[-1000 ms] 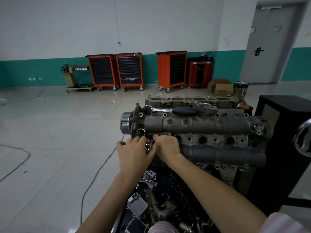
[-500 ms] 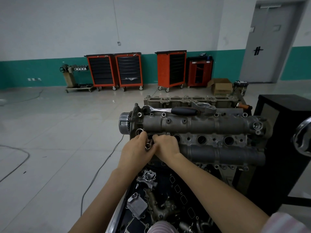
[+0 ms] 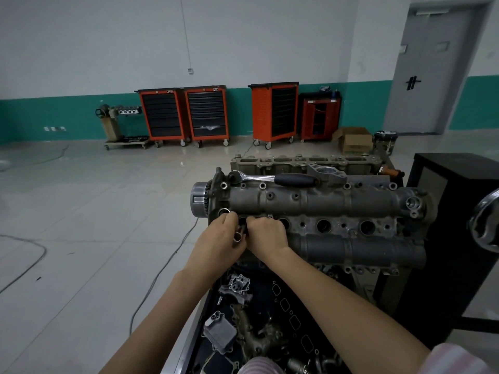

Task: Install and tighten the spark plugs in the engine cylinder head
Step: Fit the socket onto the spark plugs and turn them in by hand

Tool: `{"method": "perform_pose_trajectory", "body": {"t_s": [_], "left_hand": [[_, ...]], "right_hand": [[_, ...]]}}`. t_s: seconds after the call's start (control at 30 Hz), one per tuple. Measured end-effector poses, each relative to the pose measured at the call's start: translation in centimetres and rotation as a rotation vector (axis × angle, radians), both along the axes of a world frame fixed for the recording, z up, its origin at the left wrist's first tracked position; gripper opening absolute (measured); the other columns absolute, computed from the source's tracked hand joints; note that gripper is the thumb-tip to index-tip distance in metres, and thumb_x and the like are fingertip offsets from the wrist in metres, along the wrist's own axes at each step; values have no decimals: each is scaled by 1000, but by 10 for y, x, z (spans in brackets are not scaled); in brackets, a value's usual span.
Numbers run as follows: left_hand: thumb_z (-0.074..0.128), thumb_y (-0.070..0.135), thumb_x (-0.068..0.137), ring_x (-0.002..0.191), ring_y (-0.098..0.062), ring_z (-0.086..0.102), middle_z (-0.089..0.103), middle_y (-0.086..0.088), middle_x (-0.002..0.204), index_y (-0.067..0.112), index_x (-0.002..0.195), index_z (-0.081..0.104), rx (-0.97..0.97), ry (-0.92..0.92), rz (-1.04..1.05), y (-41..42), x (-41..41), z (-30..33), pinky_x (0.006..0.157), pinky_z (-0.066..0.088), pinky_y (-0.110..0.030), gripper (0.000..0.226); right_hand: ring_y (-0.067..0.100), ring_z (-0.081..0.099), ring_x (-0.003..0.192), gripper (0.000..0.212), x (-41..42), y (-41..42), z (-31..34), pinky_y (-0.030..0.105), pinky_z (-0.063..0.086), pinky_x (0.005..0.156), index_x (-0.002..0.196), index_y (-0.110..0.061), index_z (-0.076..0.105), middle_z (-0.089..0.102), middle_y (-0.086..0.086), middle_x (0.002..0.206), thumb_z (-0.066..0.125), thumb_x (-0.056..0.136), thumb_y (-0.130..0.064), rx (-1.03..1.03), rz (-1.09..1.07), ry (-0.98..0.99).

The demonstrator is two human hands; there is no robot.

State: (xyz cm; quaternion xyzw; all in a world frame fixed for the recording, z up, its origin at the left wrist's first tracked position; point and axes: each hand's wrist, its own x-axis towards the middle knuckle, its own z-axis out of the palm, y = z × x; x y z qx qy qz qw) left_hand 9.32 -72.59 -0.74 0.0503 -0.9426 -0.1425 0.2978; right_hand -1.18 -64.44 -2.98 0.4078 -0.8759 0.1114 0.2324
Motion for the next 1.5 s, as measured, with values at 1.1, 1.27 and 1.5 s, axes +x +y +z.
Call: {"method": "perform_pose_trajectory", "body": {"t_s": [1.1, 1.27, 1.5], "left_hand": [[51, 39, 88, 61, -13, 40, 41, 10, 67, 23, 77, 34, -148, -39, 239, 6, 0, 2, 43, 21, -23, 26], [48, 51, 86, 53, -11, 39, 39, 10, 60, 22, 68, 32, -53, -52, 256, 6, 0, -2, 42, 20, -23, 38], [54, 40, 87, 41, -8, 27, 28, 8, 45, 23, 53, 24, -129, 1, 314, 8, 1, -1, 41, 13, -23, 49]], "right_hand": [[31, 64, 84, 23, -1, 1, -4, 30, 32, 57, 98, -7, 55, 67, 12, 93, 42, 90, -24, -38, -7, -11], [29, 64, 86, 21, 1, 1, -3, 30, 32, 58, 102, -9, 52, 67, 10, 95, 40, 92, -22, 27, 37, 14], [30, 64, 84, 20, 3, 1, -3, 30, 32, 57, 96, -9, 57, 68, 11, 91, 44, 91, -23, -5, -4, -5]]}}
